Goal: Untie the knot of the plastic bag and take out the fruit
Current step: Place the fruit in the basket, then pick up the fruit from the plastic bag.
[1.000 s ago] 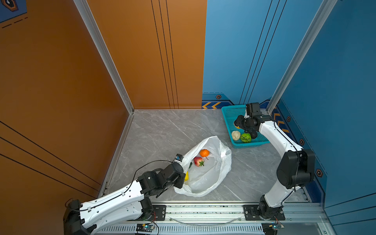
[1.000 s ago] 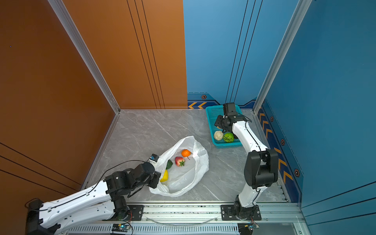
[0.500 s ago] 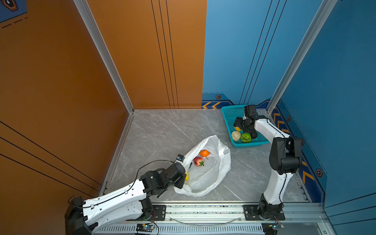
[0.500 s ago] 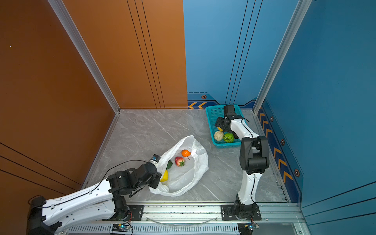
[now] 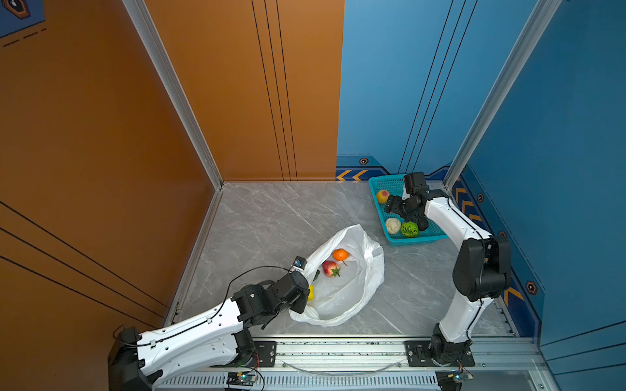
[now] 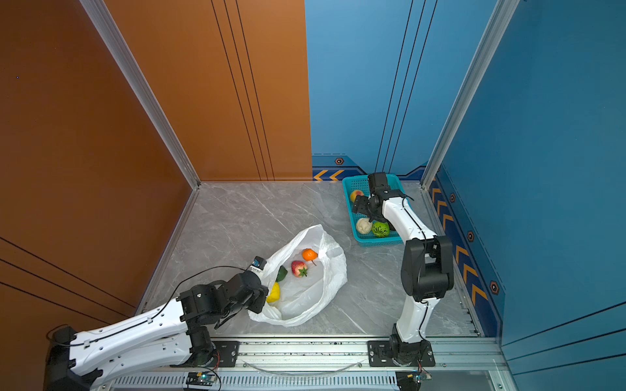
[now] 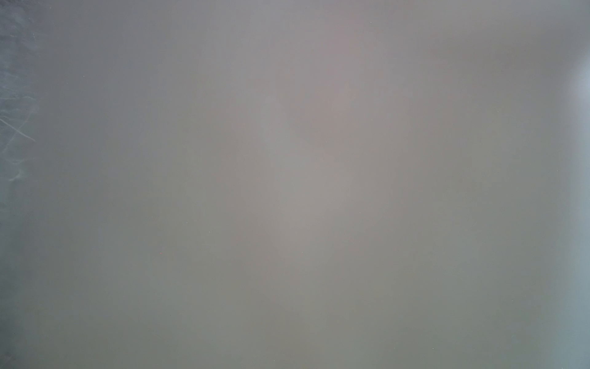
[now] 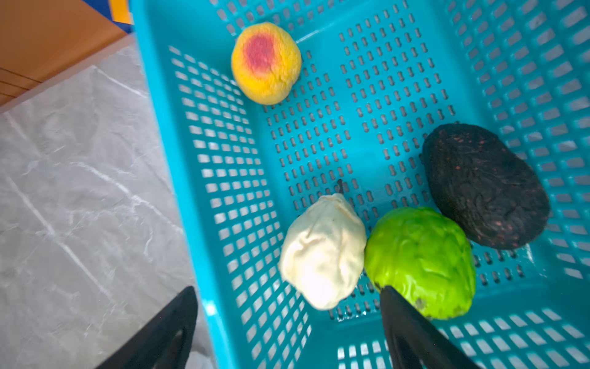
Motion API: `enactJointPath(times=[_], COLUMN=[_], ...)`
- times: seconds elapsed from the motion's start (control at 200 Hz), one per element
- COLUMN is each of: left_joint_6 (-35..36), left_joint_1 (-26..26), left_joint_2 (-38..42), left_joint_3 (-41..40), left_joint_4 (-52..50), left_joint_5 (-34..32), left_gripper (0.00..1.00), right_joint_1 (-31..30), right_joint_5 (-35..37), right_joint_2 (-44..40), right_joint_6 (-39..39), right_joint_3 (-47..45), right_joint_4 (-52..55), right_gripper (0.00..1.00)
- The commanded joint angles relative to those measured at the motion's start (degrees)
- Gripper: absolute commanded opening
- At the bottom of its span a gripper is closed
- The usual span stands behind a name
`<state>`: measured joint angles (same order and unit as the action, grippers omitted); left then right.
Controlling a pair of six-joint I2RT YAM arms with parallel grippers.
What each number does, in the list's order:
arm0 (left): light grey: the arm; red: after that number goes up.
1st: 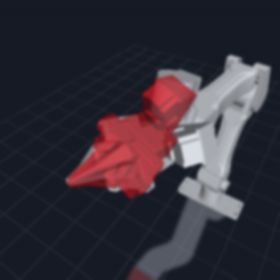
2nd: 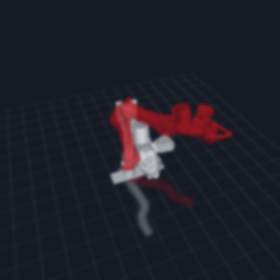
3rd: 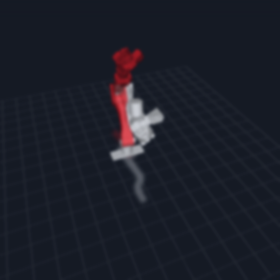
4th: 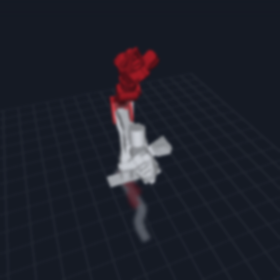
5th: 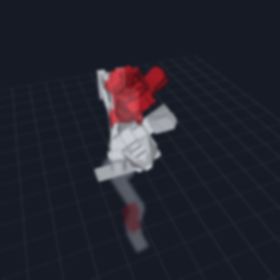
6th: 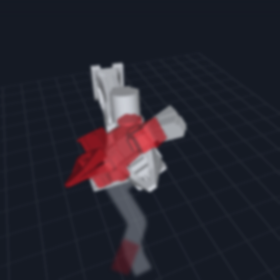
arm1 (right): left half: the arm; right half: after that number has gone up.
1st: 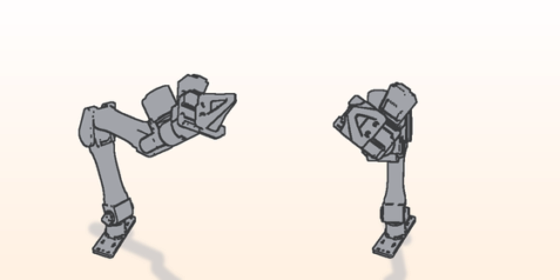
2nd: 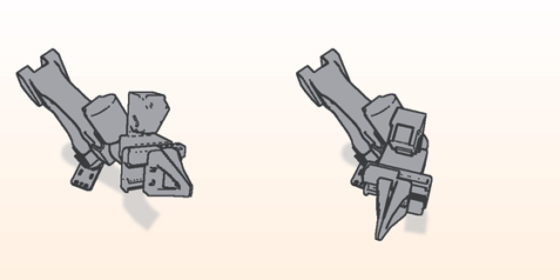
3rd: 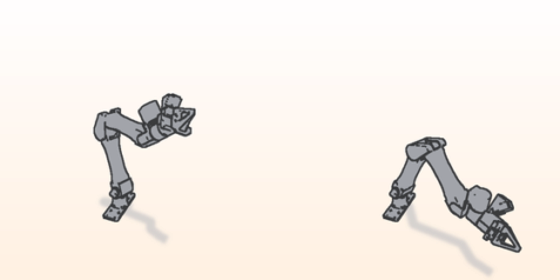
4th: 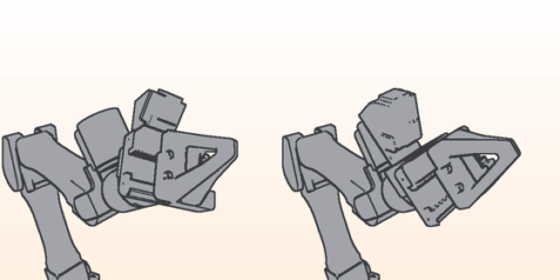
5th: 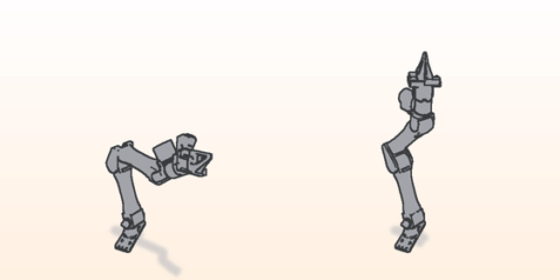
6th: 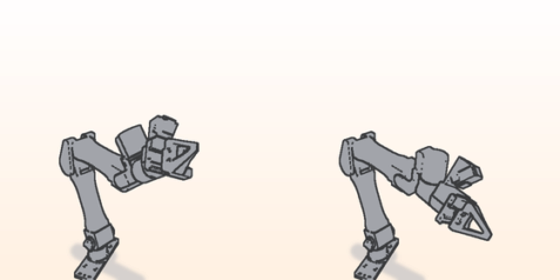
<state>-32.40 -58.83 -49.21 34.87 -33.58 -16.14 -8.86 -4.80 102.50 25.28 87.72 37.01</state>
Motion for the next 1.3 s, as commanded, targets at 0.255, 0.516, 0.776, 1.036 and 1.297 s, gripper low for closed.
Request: enactJointPath(times=[0.255,0.516,0.776,1.036,1.297], left_joint_6=[0.6,1.3,3.2,6.6,7.4], left_joint_1=[-1.6,-2.1,-1.5,0.4,2.6], left_joint_2=[2.0,2.4,0.6,0.1,1.4], left_joint_3=[2.5,4.1,5.8,7.1,6.5], left_joint_4=[1.3,1.3,1.3,1.4,1.4], left_joint_5=[-5.5,-7.2,-7.6,-7.4,-5.5], left_gripper=[0.0,0.0,0.0,0.0,0.0], right_joint_1=[-16.8,-34.1,-45.2,-52.1,-54.8], right_joint_5=[-2.4,0.2,2.3,6.2,9.3], right_joint_2=[-17.7,-20.8,-22.7,-24.2,-24.2], right_joint_6=[-0.7,2.9,3.8,1.9,0.8], right_joint_3=[6.5,11.0,7.6,-0.2,-16.6], right_joint_4=[15.9,20.2,22.0,20.2,10.5], right_gripper=[0.92,0.93,0.92,0.92,0.9])
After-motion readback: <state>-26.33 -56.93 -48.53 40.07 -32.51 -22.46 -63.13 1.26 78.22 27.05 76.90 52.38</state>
